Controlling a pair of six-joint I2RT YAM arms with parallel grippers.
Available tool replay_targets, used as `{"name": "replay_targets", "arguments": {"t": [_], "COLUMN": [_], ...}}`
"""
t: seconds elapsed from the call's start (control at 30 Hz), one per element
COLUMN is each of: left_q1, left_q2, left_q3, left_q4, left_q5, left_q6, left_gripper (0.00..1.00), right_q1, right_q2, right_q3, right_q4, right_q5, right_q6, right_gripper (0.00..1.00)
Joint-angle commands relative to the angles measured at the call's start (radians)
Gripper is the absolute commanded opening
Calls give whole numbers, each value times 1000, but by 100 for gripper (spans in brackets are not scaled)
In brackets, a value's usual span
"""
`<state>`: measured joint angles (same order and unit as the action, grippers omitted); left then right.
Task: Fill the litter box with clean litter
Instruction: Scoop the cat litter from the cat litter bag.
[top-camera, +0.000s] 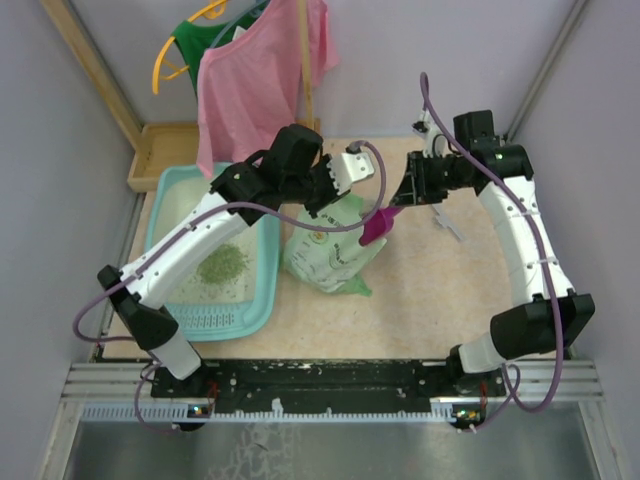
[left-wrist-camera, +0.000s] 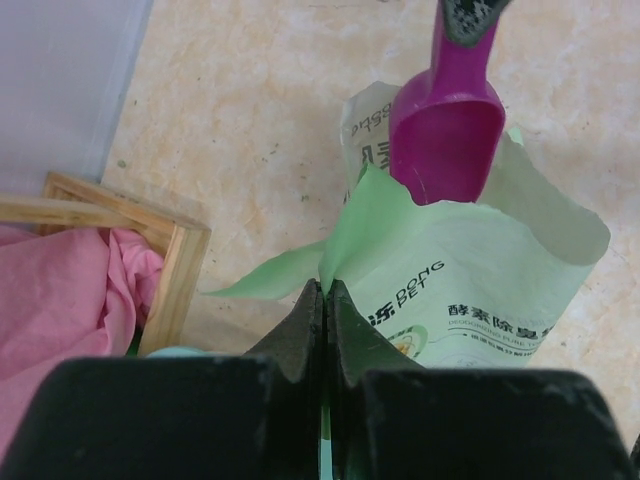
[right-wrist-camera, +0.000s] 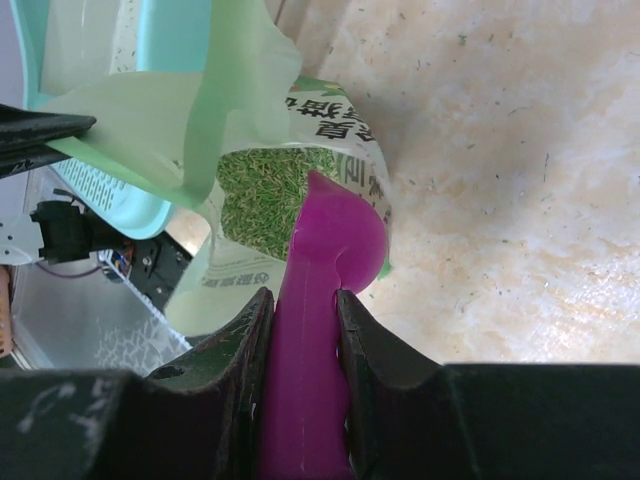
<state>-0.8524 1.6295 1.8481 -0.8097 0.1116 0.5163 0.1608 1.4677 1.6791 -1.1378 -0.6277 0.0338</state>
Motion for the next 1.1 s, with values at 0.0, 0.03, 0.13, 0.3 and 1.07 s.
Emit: {"name": "replay_targets", "arguments": {"t": [0.0, 0.03, 0.13, 0.3, 1.07], "left_q1": [-4, -4, -4, -1, 68], "left_q2": [33, 46, 75, 130, 240], "left_q3": [181, 217, 290, 360, 487], "left_q4": [187, 194, 220, 278, 489], "left_q5": [5, -1, -13, -100, -121], "left_q6": [-29, -31, -33, -15, -20], "left_gripper": [0, 0, 0, 0, 0], "right_q1": [2, 2, 2, 2, -55], "right_q2": [2, 2, -4, -6, 94], "right_q3": [58, 59, 58, 59, 88], "right_q4": [34, 34, 36, 40, 55], "right_q5": [13, 17, 22, 78, 184], "right_q6": [-14, -15, -15, -21, -20], "right_gripper": [0, 0, 0, 0, 0]}}
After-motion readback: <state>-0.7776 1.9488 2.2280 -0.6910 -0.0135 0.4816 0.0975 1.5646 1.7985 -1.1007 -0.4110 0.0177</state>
